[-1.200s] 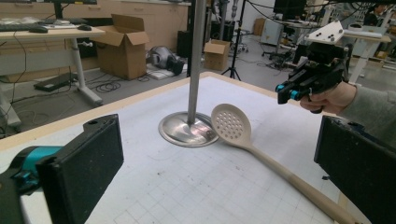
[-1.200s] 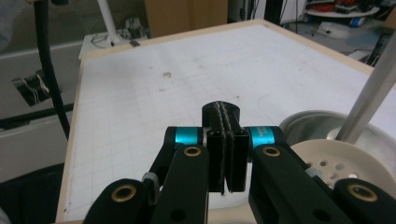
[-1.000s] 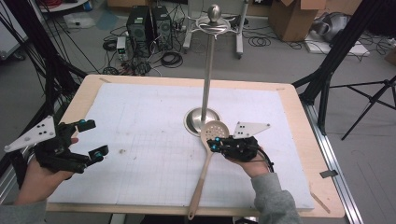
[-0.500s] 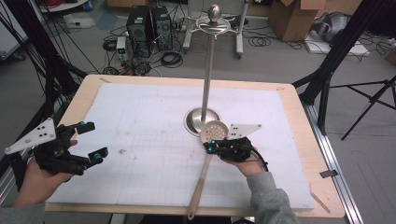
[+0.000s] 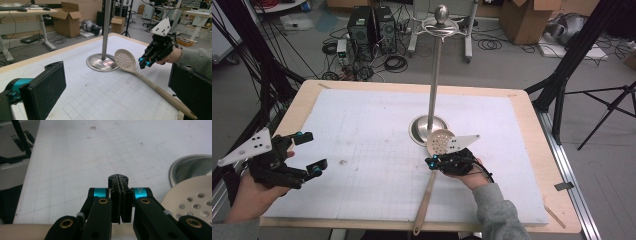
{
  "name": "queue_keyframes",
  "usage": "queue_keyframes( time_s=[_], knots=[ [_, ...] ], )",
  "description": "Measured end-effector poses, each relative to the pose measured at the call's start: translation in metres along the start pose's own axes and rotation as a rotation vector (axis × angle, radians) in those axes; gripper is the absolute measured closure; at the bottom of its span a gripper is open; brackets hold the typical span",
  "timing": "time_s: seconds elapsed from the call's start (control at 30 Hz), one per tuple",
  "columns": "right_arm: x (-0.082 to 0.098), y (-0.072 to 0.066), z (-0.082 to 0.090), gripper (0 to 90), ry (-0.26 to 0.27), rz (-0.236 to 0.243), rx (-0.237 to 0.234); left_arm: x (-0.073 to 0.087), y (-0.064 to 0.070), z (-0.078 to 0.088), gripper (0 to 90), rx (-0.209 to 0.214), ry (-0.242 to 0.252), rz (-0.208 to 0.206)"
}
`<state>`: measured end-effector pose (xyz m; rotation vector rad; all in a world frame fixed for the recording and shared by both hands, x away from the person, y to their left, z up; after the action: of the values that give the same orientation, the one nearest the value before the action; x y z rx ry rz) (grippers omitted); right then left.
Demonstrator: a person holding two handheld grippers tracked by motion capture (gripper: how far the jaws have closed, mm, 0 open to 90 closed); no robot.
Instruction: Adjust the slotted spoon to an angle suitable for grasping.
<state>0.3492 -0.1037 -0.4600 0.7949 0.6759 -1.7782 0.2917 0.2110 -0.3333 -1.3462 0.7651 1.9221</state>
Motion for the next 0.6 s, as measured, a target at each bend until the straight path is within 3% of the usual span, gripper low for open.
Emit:
queue_keyframes(
  time_s=[0.3,0.6],
  knots=[
    [0.009,0.001,-0.014,89.5,-0.058,0.004,-0.007,0.003,0.0,0.0,1.8,-0.003,-0.004,0.006],
    [0.021,0.002,-0.021,89.5,-0.094,-0.023,-0.026,0.004,0.0,0.0,1.7,-0.003,-0.006,0.007]
  ],
)
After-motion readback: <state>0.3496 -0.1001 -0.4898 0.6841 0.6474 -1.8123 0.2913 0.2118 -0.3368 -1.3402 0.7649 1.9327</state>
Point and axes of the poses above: each handheld gripper's, and its own axes: z roughly backward along the jaws, x roughly out of its underside, y roughly to its right, the point moved 9 cm from there along -z, roughly forward along the jaws, and after that the axes turned 7 degrees about -y, right-handed, at the moved point
